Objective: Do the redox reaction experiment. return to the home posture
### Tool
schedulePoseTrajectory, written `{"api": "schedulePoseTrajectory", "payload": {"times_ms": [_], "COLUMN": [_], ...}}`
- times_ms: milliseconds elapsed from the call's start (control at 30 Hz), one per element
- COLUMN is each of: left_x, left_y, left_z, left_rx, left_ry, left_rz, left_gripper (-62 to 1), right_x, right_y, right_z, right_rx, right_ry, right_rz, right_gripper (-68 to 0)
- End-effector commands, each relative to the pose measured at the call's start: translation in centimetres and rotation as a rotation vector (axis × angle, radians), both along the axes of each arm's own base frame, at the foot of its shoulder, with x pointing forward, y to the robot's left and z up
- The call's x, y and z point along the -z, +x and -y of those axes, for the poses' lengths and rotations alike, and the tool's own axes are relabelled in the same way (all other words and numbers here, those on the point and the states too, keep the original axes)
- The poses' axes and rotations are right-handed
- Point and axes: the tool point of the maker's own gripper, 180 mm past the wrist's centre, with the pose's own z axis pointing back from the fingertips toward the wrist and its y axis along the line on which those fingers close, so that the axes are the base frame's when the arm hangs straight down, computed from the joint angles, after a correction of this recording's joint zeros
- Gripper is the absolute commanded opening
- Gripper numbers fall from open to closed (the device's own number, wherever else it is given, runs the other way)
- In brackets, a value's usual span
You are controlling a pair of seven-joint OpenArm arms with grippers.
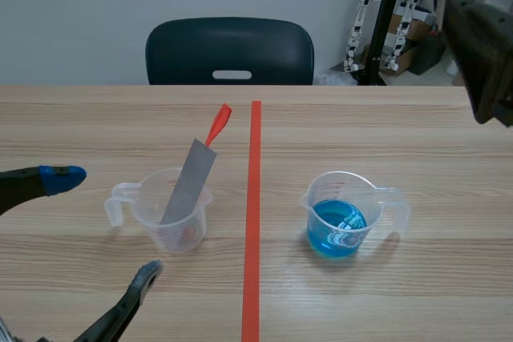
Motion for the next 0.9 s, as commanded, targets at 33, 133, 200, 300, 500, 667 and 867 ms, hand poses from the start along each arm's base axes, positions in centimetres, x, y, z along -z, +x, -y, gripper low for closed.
{"api": "schedulePoseTrajectory", "payload": {"times_ms": [33,133,200,300,500,667,867], "left_x": [-1.3,-1.7,-1.7,-1.9,-2.3,-2.3,-2.3], "left_y": [0.1,0.2,0.3,0.5,0.9,0.9,0.9], "left_z": [-0.6,-1.2,-1.6,-2.2,-3.0,-3.0,-3.0], "left_rx": [-0.026,-0.039,-0.047,-0.063,-0.091,-0.093,-0.093], "left_ry": [-0.049,-0.043,-0.034,-0.032,-0.042,-0.041,-0.041], "left_rz": [0.032,0.048,0.052,0.057,0.064,0.066,0.066], "left_gripper": [1.4,1.4,1.4,1.4,1.4,1.4,1.4], "right_x": [1.2,1.8,1.7,1.7,2.6,4.4,6.7], "right_y": [-0.5,-0.8,-1.0,-1.2,-1.3,-1.6,-3.2], "right_z": [-0.4,-0.4,-0.5,-0.4,-0.3,-0.3,-1.3], "right_rx": [-0.025,-0.015,-0.022,-0.019,-0.01,-0.009,-0.073], "right_ry": [0.004,0.013,0.02,0.028,0.02,-0.013,-0.053], "right_rz": [-0.044,-0.06,-0.053,-0.048,-0.089,-0.172,-0.279], "right_gripper": [-4.5,-4.5,-4.5,-4.5,-4.5,-4.5,-4.5]}}
